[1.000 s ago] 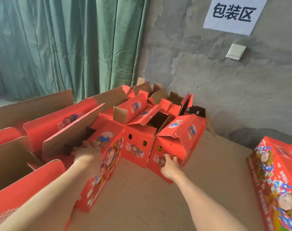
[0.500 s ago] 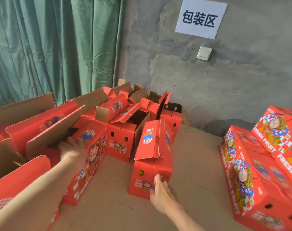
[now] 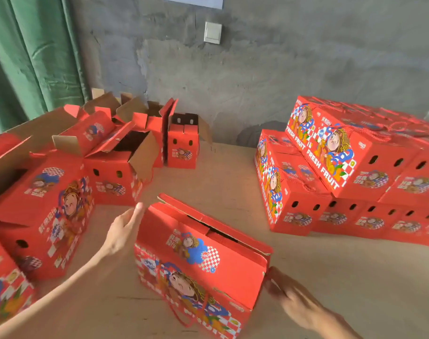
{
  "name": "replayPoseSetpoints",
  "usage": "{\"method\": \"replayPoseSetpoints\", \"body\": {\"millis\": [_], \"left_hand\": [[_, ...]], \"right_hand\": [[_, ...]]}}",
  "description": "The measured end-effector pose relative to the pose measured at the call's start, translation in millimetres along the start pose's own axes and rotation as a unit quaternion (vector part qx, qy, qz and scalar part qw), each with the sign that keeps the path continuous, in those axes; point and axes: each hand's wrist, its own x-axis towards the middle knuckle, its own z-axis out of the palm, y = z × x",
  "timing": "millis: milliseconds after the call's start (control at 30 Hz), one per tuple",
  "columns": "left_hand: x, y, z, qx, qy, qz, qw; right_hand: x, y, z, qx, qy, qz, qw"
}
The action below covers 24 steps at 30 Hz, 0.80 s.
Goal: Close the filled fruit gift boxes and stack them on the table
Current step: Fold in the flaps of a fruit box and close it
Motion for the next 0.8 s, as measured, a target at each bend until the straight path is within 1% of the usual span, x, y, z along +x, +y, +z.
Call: {"method": "replayPoseSetpoints", "body": {"millis": [67, 100, 167, 233, 267, 300, 333, 367, 433, 467, 533, 567, 633, 667, 733, 800], "left_hand": [[-19, 0, 10, -0.047, -0.029, 0.008, 0.998], [-28, 0, 15, -0.066, -0.035, 0.005, 0.997], [-45, -1, 25, -0.094, -0.046, -0.017, 0.994], [-61, -2, 34, -0.096, -0.053, -0.017, 0.994], [-69, -3, 37, -0.09, -0.054, -0.005, 0.994], [-77, -4, 38, -0.089, -0.051, 0.005, 0.995], [-84, -4, 40, -0.096, -0.05, 0.015, 0.994], [-90, -5, 40, -0.115, -0.05, 0.015, 0.992], [-97, -6, 39, -0.167, -0.054, -0.034, 0.984], [-97, -7, 36, -0.19, -0.062, -0.06, 0.978], [-97, -9, 28, -0.233, -0.091, -0.076, 0.965], [-96, -7, 24, -0.234, -0.102, -0.073, 0.964], [-92, -6, 17, -0.168, -0.11, -0.043, 0.979], [-87, -5, 16, -0.129, -0.108, -0.024, 0.985], [-75, 2, 18, -0.07, -0.107, 0.035, 0.991], [-62, 6, 25, -0.006, -0.119, 0.103, 0.987]], "right_hand": [[-16, 17, -7, -0.005, 0.025, -0.019, 0.999], [-23, 24, -10, -0.024, 0.051, -0.035, 0.998], [-32, 38, -13, -0.058, 0.123, -0.025, 0.99], [-37, 42, -15, -0.039, 0.215, 0.04, 0.975], [-37, 41, -13, 0.016, 0.264, 0.081, 0.961], [-36, 35, -11, 0.059, 0.302, 0.101, 0.946], [-35, 30, -10, 0.108, 0.314, 0.103, 0.938], [-34, 23, -9, 0.143, 0.304, 0.1, 0.936], [-34, 8, -5, 0.149, 0.281, 0.096, 0.943], [-36, 5, -3, 0.159, 0.286, 0.075, 0.942], [-37, 3, -3, 0.187, 0.305, 0.033, 0.933], [-40, 3, -6, 0.18, 0.292, 0.021, 0.939], [-44, 1, -9, 0.144, 0.262, 0.017, 0.954], [-44, -1, -10, 0.114, 0.269, 0.017, 0.956], [-43, -3, -11, 0.04, 0.315, 0.0, 0.948], [-44, -4, -10, -0.021, 0.346, -0.009, 0.938]]}}
